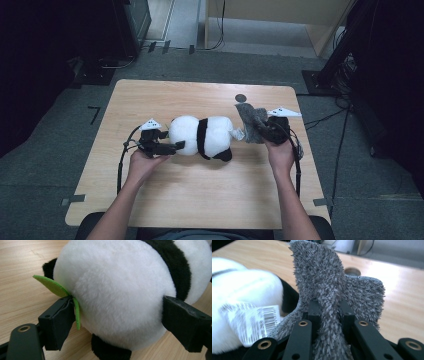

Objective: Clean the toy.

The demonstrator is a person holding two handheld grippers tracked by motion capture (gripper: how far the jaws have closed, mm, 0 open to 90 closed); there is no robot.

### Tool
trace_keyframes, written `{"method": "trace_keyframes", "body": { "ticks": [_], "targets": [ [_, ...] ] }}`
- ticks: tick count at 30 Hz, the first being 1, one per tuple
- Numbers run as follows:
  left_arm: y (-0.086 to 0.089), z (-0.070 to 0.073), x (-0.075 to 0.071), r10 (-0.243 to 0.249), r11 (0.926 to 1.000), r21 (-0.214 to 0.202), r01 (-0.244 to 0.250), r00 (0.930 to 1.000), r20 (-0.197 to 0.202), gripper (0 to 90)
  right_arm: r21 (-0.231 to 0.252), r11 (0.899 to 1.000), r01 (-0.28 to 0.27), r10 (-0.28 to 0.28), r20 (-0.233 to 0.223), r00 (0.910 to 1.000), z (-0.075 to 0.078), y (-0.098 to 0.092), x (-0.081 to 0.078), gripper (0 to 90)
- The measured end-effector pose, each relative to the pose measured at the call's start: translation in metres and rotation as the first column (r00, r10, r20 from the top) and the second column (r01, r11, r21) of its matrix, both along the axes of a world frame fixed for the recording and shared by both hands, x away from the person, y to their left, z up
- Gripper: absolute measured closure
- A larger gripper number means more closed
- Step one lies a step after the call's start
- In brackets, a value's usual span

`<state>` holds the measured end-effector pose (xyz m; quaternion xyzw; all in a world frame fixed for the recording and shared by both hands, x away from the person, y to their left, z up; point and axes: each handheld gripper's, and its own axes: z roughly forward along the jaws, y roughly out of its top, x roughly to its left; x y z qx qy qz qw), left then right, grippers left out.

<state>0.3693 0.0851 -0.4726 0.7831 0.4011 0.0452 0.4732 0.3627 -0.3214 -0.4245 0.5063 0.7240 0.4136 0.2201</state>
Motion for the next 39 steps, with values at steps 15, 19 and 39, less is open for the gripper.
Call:
{"method": "trace_keyframes", "body": {
  "ticks": [15, 19, 39],
  "targets": [
    [0.001, -0.002, 0.0, -0.019, 0.9997, -0.011, 0.02, 0.9994, 0.028, 14.3, -0.028, 0.991, -0.132, 0.133, 0.038, 0.9903, 0.04, 0.046, 0.017, 77.3],
    [0.001, -0.002, 0.0, -0.026, 0.9997, -0.005, 0.026, 0.9992, 0.031, 13.4, -0.04, 0.984, -0.175, 0.177, 0.042, 0.9833, 0.048, 0.062, 0.023, 77.2],
    [-0.004, 0.001, -0.004, 0.011, 0.9992, 0.039, -0.012, 0.9993, 0.035, 37.4, -0.051, 0.922, -0.384, 0.385, 0.005, 0.923, 0.053, 0.152, 0.062, 76.6]
  ]
}}
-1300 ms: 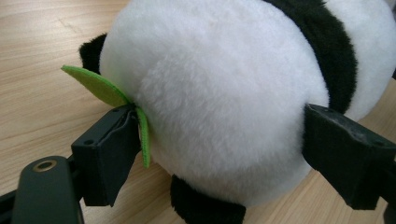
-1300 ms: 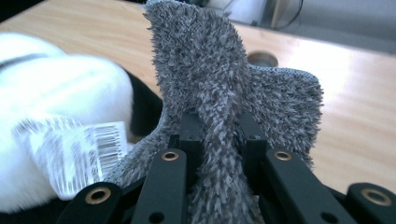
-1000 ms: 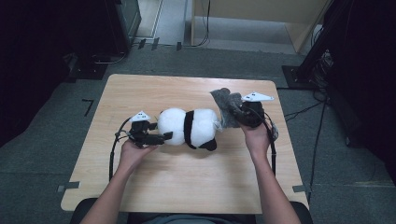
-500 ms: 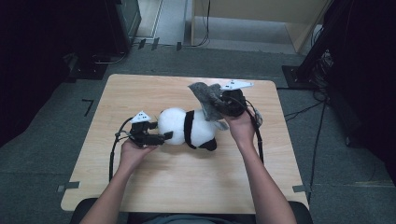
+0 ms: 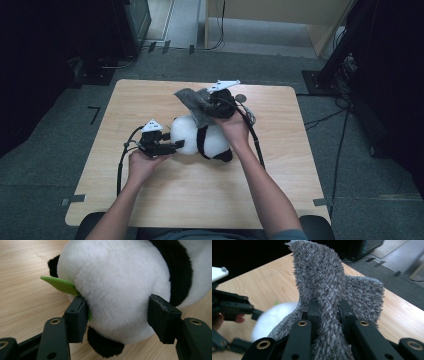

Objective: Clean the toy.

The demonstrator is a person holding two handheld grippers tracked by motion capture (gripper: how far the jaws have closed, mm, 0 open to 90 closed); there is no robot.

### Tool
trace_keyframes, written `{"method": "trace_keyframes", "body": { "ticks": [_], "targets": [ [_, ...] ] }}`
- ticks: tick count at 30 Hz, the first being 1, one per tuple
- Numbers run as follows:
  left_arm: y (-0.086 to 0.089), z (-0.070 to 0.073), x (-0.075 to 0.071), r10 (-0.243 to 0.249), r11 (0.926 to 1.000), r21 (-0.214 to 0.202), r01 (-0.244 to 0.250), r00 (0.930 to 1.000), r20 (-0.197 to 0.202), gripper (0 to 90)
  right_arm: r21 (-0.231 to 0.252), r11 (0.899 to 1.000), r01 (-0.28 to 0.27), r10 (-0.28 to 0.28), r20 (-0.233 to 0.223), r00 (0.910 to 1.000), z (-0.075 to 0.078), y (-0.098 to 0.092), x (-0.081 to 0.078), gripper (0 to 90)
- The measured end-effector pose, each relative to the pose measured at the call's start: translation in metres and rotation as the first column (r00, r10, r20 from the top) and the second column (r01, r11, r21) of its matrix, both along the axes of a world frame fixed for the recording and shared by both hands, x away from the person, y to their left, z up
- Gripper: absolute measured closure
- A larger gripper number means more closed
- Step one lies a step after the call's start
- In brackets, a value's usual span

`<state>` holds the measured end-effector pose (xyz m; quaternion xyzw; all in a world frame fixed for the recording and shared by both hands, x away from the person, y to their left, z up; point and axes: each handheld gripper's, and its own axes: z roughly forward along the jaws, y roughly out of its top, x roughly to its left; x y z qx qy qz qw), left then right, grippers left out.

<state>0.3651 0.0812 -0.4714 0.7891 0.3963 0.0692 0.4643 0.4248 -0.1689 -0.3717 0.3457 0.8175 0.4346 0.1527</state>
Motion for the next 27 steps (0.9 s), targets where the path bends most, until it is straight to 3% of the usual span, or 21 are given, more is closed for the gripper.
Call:
{"method": "trace_keyframes", "body": {
  "ticks": [7, 12, 16, 18, 23, 27],
  "targets": [
    [0.0, 0.001, -0.001, 0.002, 1.0, 0.005, -0.002, 1.0, -0.003, 37.6, -0.035, 0.997, -0.076, 0.074, -0.05, 0.996, -0.007, 0.038, 0.013, 76.4],
    [0.0, 0.0, -0.002, 0.006, 1.0, 0.003, -0.006, 1.0, 0.001, 37.7, -0.065, 0.991, -0.113, 0.107, -0.092, 0.9899, -0.019, 0.053, 0.019, 76.3],
    [0.0, 0.0, -0.002, 0.01, 1.0, -0.001, -0.01, 0.9999, 0.006, 37.7, -0.082, 0.991, -0.109, 0.099, -0.124, 0.9873, -0.027, 0.051, 0.022, 75.7],
    [0.0, 0.0, -0.002, 0.012, 0.9999, -0.002, -0.012, 0.9999, 0.007, 37.9, -0.07, 0.992, -0.101, 0.091, -0.133, 0.9869, -0.028, 0.047, 0.023, 75.5],
    [0.0, 0.0, -0.002, 0.013, 0.9999, -0.005, -0.013, 0.9999, 0.005, 38.7, -0.102, 0.99, -0.092, 0.076, -0.15, 0.9857, -0.027, 0.035, 0.027, 75.6],
    [-0.001, 0.0, -0.002, 0.015, 0.9999, -0.001, -0.015, 0.9999, 0.004, 41.3, -0.085, 0.994, -0.067, 0.052, -0.171, 0.984, -0.027, 0.018, 0.029, 75.4]
  ]
}}
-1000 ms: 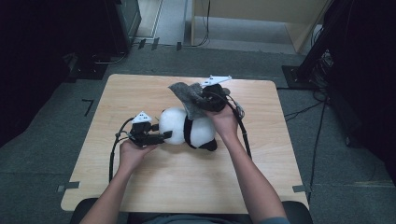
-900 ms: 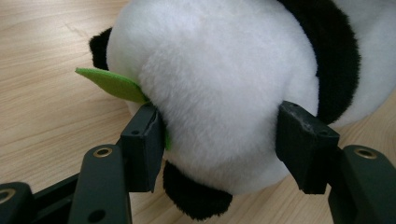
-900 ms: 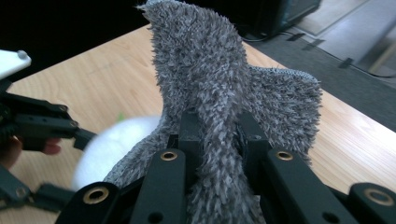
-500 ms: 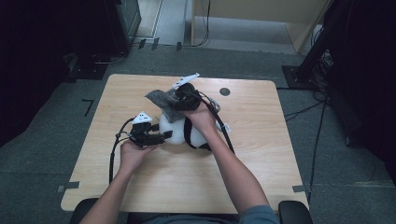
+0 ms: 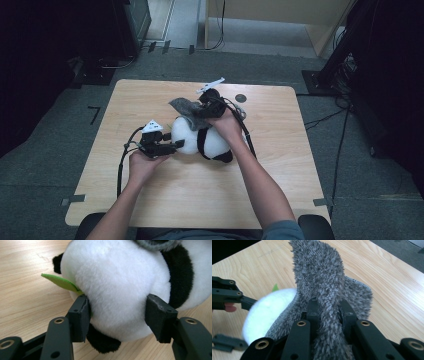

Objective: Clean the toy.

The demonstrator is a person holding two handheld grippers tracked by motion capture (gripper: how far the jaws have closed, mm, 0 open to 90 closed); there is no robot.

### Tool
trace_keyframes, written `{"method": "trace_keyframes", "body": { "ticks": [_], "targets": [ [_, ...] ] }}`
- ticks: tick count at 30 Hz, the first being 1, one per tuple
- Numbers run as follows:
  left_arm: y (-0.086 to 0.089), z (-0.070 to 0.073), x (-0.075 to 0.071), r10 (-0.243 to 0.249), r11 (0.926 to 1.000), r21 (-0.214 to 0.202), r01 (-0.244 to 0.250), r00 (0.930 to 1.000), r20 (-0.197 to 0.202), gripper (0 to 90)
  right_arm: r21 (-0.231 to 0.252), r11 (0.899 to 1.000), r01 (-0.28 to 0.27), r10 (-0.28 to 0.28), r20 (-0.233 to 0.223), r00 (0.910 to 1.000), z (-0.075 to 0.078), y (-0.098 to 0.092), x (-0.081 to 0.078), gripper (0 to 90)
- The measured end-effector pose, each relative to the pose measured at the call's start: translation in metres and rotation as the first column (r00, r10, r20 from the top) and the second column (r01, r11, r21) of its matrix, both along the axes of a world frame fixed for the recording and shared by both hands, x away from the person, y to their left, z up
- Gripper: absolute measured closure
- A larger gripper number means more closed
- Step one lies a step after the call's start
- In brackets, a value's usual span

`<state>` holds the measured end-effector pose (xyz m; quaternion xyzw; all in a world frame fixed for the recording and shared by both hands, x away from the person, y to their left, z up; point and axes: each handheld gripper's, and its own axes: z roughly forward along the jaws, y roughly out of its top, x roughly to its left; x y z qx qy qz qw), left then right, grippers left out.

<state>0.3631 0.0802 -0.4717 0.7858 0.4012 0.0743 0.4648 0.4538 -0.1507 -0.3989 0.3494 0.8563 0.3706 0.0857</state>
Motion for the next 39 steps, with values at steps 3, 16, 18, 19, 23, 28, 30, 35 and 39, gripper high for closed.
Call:
{"method": "trace_keyframes", "body": {
  "ticks": [3, 16, 18, 19, 23, 28, 30, 35, 39],
  "targets": [
    [0.0, -0.001, 0.0, 0.002, 1.0, -0.008, -0.002, 1.0, -0.001, 42.4, -0.001, 1.0, 0.02, -0.02, 0.001, 0.9998, 0.001, -0.013, 0.002, 75.0],
    [0.003, -0.003, 0.004, -0.028, 0.9985, -0.048, 0.028, 0.9996, 0.009, 38.9, 0.013, 0.995, 0.094, -0.094, 0.03, 0.9951, 0.012, -0.063, -0.003, 75.6],
    [0.003, -0.003, 0.006, -0.046, 0.9971, -0.061, 0.046, 0.9989, 0.01, 34.9, 0.033, 0.995, 0.095, -0.095, 0.014, 0.9954, 0.009, -0.068, -0.005, 75.7],
    [0.003, -0.003, 0.007, -0.051, 0.9972, -0.054, 0.052, 0.9986, 0.016, 32.8, 0.04, 0.995, 0.09, -0.091, 0.009, 0.9958, 0.007, -0.068, -0.005, 75.9],
    [-0.005, -0.007, 0.012, -0.078, 0.9969, -0.009, 0.078, 0.9969, 0.01, 17.9, 0.046, 0.997, 0.062, -0.062, 0.006, 0.9981, -0.002, -0.06, -0.006, 76.2],
    [-0.011, -0.009, 0.016, -0.088, 0.9961, 0.007, 0.088, 0.9961, -0.001, 11.0, 0.055, 0.998, 0.041, -0.041, -0.006, 0.9991, -0.008, -0.05, -0.006, 76.4],
    [-0.012, -0.01, 0.018, -0.094, 0.9956, -0.004, 0.094, 0.9955, -0.01, 10.2, 0.052, 0.998, 0.04, -0.04, -0.006, 0.9992, -0.011, -0.048, -0.005, 76.5],
    [-0.012, -0.01, 0.019, -0.1, 0.9949, -0.02, 0.099, 0.9947, -0.027, 25.9, 0.052, 0.998, 0.033, -0.033, -0.011, 0.9994, -0.013, -0.046, -0.004, 76.7],
    [-0.013, -0.007, 0.015, -0.085, 0.9964, 0.006, 0.085, 0.9962, -0.021, 40.1, 0.045, 0.999, 0.027, -0.027, -0.006, 0.9996, -0.01, -0.046, -0.003, 76.6]
  ]
}}
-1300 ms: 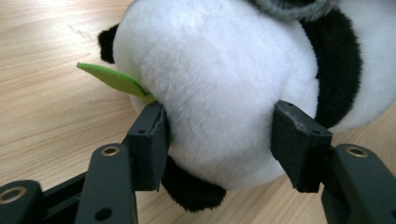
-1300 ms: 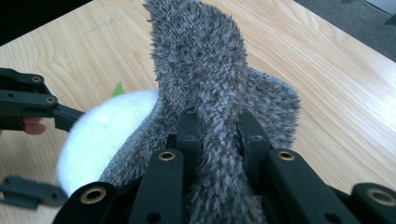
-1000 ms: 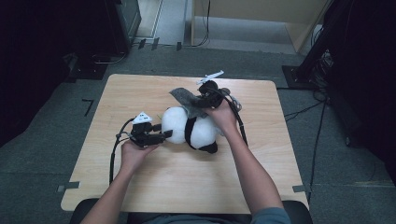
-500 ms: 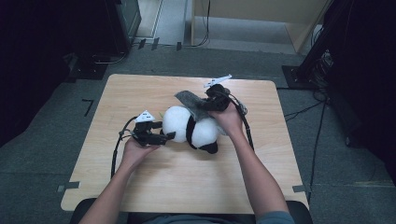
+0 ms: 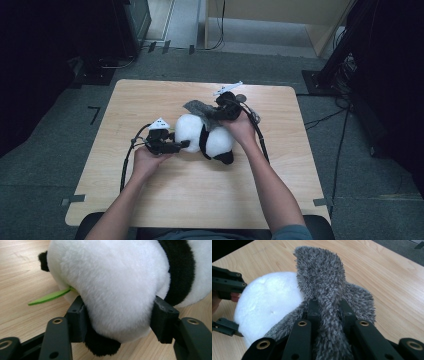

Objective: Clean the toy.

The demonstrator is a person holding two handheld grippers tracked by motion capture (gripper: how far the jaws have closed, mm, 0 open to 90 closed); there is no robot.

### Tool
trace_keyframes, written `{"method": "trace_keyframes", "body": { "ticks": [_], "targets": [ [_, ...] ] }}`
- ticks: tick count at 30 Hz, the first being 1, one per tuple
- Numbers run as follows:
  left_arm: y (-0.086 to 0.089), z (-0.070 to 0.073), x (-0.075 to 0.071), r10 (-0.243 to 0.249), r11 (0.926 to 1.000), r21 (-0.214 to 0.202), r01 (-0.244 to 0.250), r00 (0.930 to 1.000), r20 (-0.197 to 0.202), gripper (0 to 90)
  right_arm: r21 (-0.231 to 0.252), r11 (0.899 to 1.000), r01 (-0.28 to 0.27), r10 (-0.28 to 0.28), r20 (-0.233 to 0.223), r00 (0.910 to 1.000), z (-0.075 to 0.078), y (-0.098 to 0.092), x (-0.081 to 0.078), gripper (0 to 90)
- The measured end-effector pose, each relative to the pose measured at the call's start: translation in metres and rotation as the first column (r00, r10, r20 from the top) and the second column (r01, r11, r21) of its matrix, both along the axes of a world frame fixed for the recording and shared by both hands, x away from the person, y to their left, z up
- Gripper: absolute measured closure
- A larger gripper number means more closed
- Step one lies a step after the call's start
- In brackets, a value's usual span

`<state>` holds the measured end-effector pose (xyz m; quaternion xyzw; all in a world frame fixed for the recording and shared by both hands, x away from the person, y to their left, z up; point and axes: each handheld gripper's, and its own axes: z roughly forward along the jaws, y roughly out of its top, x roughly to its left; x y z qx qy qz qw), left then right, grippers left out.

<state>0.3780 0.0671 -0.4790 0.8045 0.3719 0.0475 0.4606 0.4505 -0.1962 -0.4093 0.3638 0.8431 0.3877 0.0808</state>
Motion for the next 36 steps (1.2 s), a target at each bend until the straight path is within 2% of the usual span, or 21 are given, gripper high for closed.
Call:
{"method": "trace_keyframes", "body": {
  "ticks": [5, 10, 11, 13, 14, 15, 20, 26, 36],
  "targets": [
    [-0.002, -0.001, -0.01, 0.045, 0.999, 0.001, -0.045, 0.999, 0.004, 43.3, 0.053, 0.999, 0.004, -0.006, 0.031, 0.9995, 0.01, 0.002, 0.002, 76.6],
    [-0.004, 0.0, -0.015, 0.068, 0.9976, 0.008, -0.068, 0.9976, 0.008, 44.4, 0.042, 0.998, -0.047, 0.046, 0.025, 0.9986, 0.016, 0.027, 0.006, 76.3],
    [-0.004, -0.001, -0.015, 0.072, 0.9974, 0.006, -0.072, 0.9974, 0.009, 44.5, 0.033, 0.998, -0.06, 0.06, 0.017, 0.9981, 0.015, 0.033, 0.006, 76.3],
    [-0.004, -0.001, -0.015, 0.078, 0.9969, 0.001, -0.078, 0.9969, 0.0, 44.8, -0.018, 0.996, -0.09, 0.091, 0.001, 0.9959, 0.013, 0.044, 0.007, 76.3],
    [-0.003, -0.002, -0.015, 0.08, 0.9968, 0.0, -0.08, 0.9968, -0.003, 45.0, -0.047, 0.994, -0.099, 0.1, 0.001, 0.995, 0.011, 0.047, 0.007, 76.4],
    [-0.003, -0.002, -0.016, 0.081, 0.9967, -0.002, -0.081, 0.9967, -0.005, 45.2, -0.055, 0.993, -0.1, 0.1, 0.0, 0.995, 0.011, 0.046, 0.006, 76.4],
    [-0.003, -0.002, -0.016, 0.081, 0.9967, -0.004, -0.081, 0.9967, -0.005, 45.5, -0.088, 0.994, -0.068, 0.067, -0.007, 0.9977, 0.01, 0.028, 0.007, 76.4],
    [-0.003, -0.003, -0.016, 0.085, 0.9964, -0.009, -0.085, 0.9964, -0.008, 45.4, -0.058, 0.998, -0.017, 0.017, -0.009, 0.9998, 0.013, -0.008, 0.007, 76.5],
    [-0.002, -0.004, -0.015, 0.084, 0.9963, -0.017, -0.084, 0.9964, -0.013, 45.1, -0.08, 0.996, 0.031, -0.032, -0.015, 0.9994, 0.016, -0.048, 0.005, 76.5]
  ]
}}
